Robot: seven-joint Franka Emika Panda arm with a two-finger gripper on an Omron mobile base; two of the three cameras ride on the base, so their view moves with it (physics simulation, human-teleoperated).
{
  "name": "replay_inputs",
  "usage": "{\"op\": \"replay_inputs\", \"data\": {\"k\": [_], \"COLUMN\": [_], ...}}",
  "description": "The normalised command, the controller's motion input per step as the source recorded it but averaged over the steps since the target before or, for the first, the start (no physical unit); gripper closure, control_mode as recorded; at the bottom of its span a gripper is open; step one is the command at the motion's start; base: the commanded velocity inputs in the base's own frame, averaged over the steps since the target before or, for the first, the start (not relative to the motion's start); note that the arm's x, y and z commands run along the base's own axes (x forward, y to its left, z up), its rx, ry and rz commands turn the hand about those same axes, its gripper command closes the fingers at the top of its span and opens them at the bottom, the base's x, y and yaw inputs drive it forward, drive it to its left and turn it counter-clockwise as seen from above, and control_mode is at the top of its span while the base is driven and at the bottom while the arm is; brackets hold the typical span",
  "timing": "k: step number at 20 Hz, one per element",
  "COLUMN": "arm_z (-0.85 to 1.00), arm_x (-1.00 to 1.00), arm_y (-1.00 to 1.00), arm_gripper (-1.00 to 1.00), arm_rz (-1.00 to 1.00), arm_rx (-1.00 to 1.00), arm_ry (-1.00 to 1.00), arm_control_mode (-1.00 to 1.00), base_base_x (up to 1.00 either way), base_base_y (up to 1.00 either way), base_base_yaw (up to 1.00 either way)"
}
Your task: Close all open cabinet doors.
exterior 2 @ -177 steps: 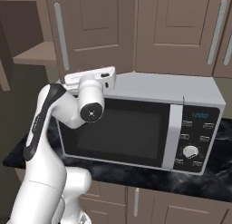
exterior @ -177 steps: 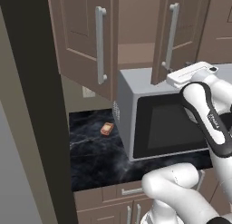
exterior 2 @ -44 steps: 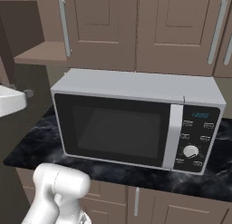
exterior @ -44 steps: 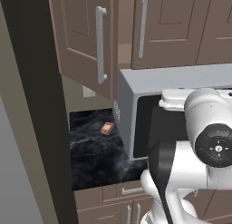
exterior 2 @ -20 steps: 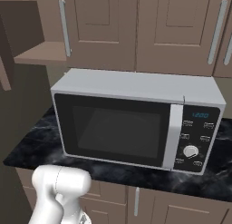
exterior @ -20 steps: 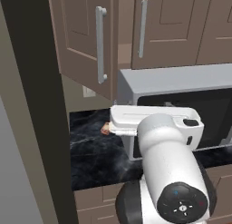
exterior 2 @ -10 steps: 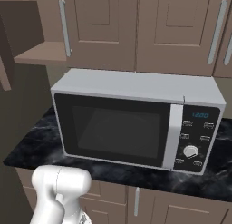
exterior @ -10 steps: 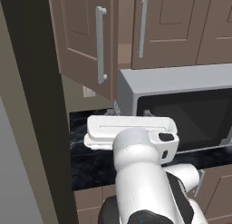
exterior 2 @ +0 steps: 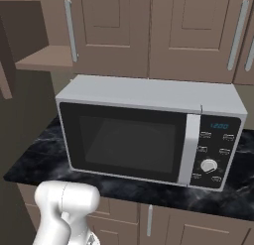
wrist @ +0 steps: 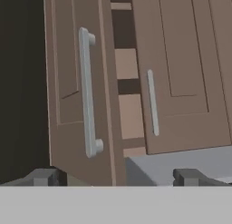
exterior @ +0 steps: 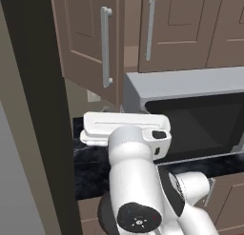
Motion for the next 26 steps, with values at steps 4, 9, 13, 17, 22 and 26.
{"op": "replay_inputs", "data": {"k": [4, 9, 13, 17, 22, 26], "arm_z": [-0.12, -0.26, -0.21, -0.02, 0.0, 0.0], "arm_x": [0.44, 0.38, 0.3, 0.37, 0.31, 0.28], "arm_y": [0.04, 0.29, 0.43, 0.11, 0.0, 0.0], "arm_gripper": [-1.0, -1.0, -1.0, -1.0, -1.0, -1.0], "arm_rz": [0.0, 0.0, 0.0, 0.0, 0.0, -0.02], "arm_rx": [0.0, 0.0, 0.0, 0.0, 0.0, 0.0], "arm_ry": [-0.05, -0.03, 0.0, 0.0, 0.0, 0.0], "arm_control_mode": [-1.0, -1.0, -1.0, -1.0, -1.0, -1.0], "base_base_x": [0.0, 0.0, 0.0, 0.0, 0.0, 0.0], "base_base_y": [0.0, 0.0, 0.0, 0.0, 0.0, 0.0], "base_base_yaw": [0.0, 0.0, 0.0, 0.0, 0.0, 0.0]}}
